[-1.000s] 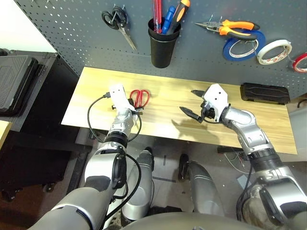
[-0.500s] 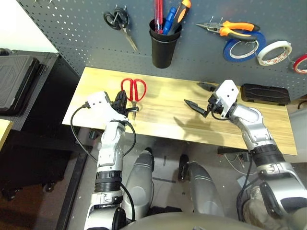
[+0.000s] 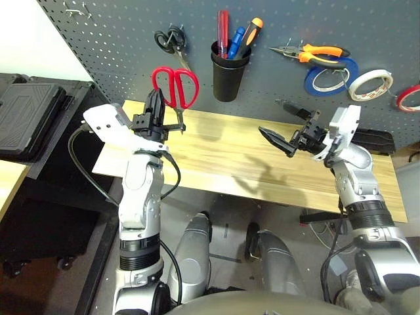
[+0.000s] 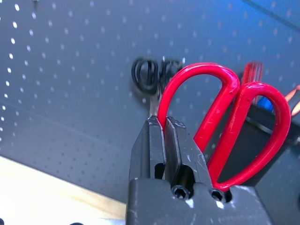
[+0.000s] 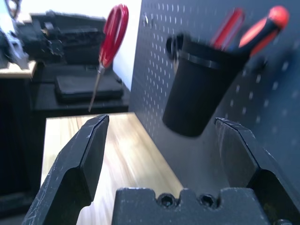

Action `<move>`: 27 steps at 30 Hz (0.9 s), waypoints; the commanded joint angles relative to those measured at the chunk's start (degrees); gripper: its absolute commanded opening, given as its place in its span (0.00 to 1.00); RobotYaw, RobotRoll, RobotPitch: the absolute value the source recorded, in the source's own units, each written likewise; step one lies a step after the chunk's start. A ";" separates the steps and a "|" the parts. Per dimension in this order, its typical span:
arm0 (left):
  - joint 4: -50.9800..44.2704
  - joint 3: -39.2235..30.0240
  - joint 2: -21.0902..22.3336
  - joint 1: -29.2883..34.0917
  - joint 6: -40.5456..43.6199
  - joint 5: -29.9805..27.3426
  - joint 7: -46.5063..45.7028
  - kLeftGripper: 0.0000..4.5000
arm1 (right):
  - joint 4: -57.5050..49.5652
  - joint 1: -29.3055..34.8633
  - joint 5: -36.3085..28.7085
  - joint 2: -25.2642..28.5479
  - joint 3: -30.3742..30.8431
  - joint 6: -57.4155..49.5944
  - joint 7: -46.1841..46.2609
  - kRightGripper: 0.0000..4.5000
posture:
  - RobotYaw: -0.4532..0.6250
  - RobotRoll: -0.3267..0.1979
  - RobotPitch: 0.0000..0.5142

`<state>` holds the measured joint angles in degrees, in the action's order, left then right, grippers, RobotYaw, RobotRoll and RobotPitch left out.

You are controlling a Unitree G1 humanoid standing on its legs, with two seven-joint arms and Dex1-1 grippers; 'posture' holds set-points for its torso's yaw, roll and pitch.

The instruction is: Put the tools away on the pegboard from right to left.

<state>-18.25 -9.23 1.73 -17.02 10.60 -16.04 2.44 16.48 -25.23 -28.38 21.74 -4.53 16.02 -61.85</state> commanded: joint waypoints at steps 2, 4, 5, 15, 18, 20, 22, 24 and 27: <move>-0.91 -1.40 1.26 -3.14 1.77 -1.92 -0.47 0.01 | -3.18 0.01 -2.57 1.13 -1.64 -3.00 -1.06 1.00 | 0.76 0.62 0.29; 0.14 -2.27 1.93 -5.07 2.56 -2.51 -0.74 0.01 | -3.62 -1.09 -2.98 1.20 -1.97 -4.38 -0.48 1.00 | 0.75 0.62 0.30; 0.48 -2.52 2.14 -5.65 2.82 -2.65 -0.83 0.01 | -3.76 -1.42 -3.08 1.18 -2.09 -4.88 -0.21 1.00 | 0.75 0.62 0.30; 13.20 -4.90 4.69 -14.87 3.55 -1.88 -1.79 0.01 | -2.59 -4.68 -1.93 -0.49 -1.91 -5.44 1.90 1.00 | 0.74 0.62 0.31; 20.21 -5.87 5.58 -18.00 0.98 -1.40 -1.24 0.01 | -1.83 -5.12 -1.35 -1.08 -1.78 -4.54 2.20 1.00 | 0.73 0.62 0.31; 24.49 -6.29 6.14 -20.25 -0.61 -1.37 -0.93 0.01 | -1.47 -5.22 -0.94 -1.51 -1.83 -3.81 2.54 1.00 | 0.73 0.62 0.30; 29.33 -6.49 6.81 -22.84 -1.69 -1.36 -0.38 0.01 | -1.57 -5.16 -0.62 -1.80 -1.78 -3.53 2.91 1.00 | 0.73 0.62 0.30; 36.04 -6.95 7.96 -26.09 -3.49 -0.73 -0.17 0.01 | -2.03 -5.07 -0.33 -2.10 -1.57 -3.46 3.46 1.00 | 0.73 0.62 0.30; 44.97 -7.20 9.27 -30.59 -5.62 -0.41 0.64 0.01 | -2.07 -4.81 0.13 -2.29 -1.61 -3.28 4.00 1.00 | 0.72 0.62 0.29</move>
<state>22.74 -16.48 10.61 -46.32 6.73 -17.24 2.14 14.61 -30.63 -28.82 19.44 -5.74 12.05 -58.17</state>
